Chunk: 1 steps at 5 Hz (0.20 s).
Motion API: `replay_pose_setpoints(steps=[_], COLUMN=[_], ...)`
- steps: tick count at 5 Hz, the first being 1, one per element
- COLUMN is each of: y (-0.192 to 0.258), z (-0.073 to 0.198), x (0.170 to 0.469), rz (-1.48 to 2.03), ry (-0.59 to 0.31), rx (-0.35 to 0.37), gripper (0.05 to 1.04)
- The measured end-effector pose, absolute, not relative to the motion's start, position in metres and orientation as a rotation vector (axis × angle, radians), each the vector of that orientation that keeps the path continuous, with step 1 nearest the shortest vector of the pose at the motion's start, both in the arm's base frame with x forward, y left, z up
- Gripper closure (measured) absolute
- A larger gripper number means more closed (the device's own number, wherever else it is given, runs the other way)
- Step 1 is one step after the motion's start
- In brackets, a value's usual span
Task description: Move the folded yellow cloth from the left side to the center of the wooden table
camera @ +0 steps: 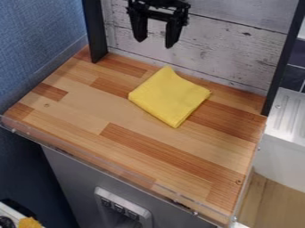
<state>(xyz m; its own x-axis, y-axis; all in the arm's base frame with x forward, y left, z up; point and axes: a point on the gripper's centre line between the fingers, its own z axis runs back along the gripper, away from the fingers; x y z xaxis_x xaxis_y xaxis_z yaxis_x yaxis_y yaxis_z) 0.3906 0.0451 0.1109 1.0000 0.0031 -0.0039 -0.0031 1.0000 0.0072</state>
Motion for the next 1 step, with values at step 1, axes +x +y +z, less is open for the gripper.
replay_pose_setpoints(steps=[1], y=[0.0488], z=[0.121], x=[0.3936], rz=[0.003], ry=[0.002], rx=[0.001], gripper=[0.085])
